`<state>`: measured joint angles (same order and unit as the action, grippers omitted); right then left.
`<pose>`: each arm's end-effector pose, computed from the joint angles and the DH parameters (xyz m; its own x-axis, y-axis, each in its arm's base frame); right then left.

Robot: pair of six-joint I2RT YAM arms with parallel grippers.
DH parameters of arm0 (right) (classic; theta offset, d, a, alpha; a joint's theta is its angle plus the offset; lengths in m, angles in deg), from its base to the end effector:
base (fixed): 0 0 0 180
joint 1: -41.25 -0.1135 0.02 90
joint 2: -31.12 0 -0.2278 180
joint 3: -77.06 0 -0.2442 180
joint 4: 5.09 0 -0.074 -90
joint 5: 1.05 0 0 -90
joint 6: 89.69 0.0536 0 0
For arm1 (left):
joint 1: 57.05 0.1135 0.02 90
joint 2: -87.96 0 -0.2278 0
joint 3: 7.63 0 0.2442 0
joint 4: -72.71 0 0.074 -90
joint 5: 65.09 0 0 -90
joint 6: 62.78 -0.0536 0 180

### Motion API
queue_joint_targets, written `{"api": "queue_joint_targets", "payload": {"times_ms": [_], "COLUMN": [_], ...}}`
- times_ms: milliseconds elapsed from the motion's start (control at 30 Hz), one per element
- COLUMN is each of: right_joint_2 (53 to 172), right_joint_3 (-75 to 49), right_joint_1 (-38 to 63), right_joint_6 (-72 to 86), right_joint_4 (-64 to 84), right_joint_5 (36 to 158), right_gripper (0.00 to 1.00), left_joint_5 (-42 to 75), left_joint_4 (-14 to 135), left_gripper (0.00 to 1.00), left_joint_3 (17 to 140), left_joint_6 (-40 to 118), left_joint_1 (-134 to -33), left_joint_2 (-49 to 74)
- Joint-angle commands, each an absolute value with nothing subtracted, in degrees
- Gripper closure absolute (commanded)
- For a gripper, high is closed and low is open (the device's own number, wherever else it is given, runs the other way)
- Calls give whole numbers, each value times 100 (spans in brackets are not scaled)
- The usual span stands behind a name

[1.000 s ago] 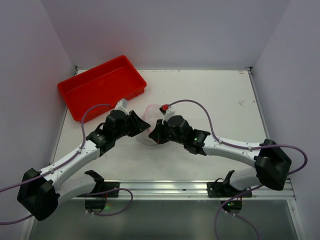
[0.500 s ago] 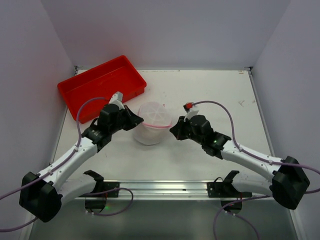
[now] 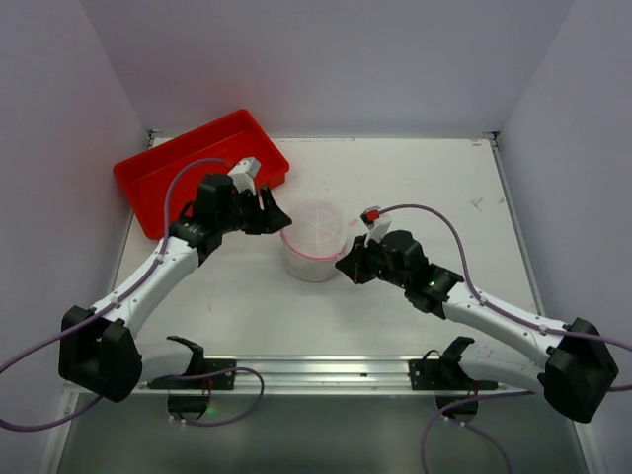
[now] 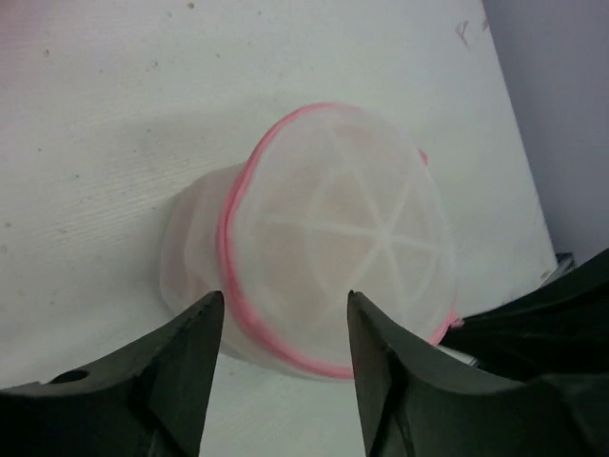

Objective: Unzip the laundry bag and remove the bra

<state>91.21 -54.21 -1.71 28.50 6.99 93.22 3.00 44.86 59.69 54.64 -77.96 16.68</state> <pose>0.1896 0.1820 0.2122 -0.6012 0.0838 -0.7947 -0.5055 0.7303 0.4595 0.2690 -0.1242 0.2472 -0.7260 -0.1800 -0.6638 0.3301 0.7555 -0.5659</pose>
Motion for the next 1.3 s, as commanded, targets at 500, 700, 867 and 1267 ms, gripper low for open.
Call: {"api": "queue_joint_targets", "payload": {"times_ms": [500, 700, 867, 1267], "right_joint_2": [10793, 10802, 10522, 9466], "right_joint_3": [-3967, -3967, -4264, -4855], "right_joint_1": [-1351, -1377, -1368, -331], "right_joint_6": [3776, 3793, 3644, 2660], "right_joint_4": [184, 316, 754, 1528], "right_joint_5": [8921, 8903, 8606, 9053], "right_gripper": [100, 100, 100, 100], "left_joint_5": [1902, 2140, 2455, 2447], "left_joint_4": [5276, 5646, 5559, 6276], "left_gripper": [26, 58, 100, 98], "left_joint_3": [4324, 4649, 4711, 3192], "left_joint_6": [8435, 8391, 8277, 9400], "left_joint_1": [-8868, -9019, -9001, -9518], "left_joint_2": [3296, 2505, 2398, 3575]}}
